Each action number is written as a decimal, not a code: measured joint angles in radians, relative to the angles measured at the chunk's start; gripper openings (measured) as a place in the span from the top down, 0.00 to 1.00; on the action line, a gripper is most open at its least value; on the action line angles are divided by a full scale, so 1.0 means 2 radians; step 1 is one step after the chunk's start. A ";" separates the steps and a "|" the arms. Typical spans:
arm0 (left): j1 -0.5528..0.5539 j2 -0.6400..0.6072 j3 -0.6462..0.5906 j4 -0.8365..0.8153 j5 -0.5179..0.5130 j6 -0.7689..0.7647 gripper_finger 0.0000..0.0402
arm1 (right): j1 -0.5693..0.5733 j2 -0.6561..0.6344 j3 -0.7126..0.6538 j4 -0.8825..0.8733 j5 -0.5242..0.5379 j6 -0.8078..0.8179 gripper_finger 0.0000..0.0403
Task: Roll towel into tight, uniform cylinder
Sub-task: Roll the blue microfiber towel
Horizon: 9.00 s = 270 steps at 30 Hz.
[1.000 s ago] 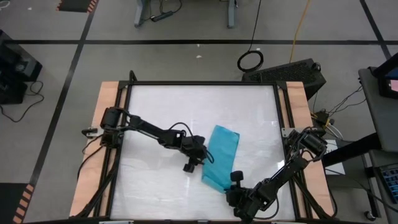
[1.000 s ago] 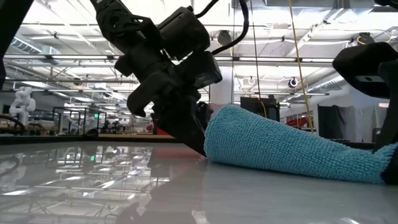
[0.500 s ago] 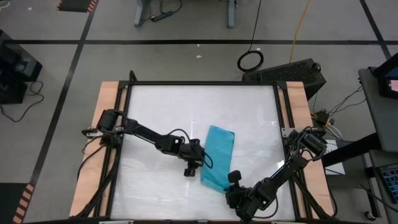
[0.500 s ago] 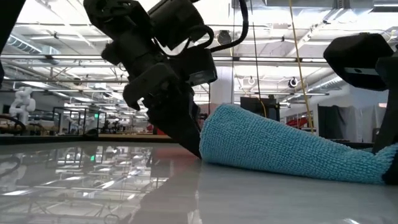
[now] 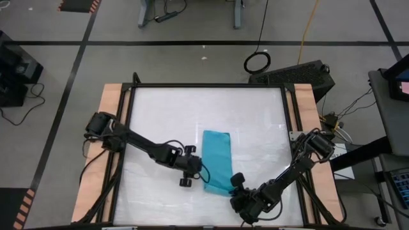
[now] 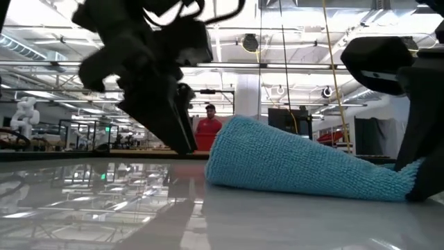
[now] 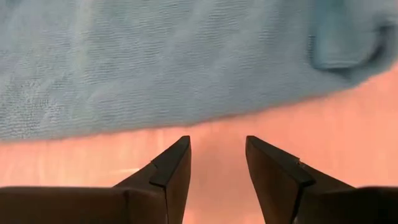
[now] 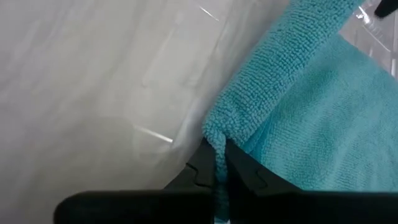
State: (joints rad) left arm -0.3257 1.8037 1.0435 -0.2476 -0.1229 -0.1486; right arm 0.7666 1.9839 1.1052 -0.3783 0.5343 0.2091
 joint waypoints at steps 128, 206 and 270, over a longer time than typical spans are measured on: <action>-0.069 0.108 0.071 0.064 0.079 -0.078 0.98 | -0.019 -0.100 -0.037 -0.004 -0.020 0.032 0.56; -0.158 0.040 0.070 0.059 -0.033 0.091 0.49 | -0.196 -0.060 -0.038 0.149 -0.493 0.116 0.99; -0.062 0.119 0.071 0.125 0.096 -0.033 0.96 | -0.032 -0.106 -0.036 0.111 -0.087 -0.088 0.41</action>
State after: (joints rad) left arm -0.4507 2.0422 1.1847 0.0018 0.0682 -0.2148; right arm 0.7030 1.7719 1.0332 -0.1573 0.3612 0.0333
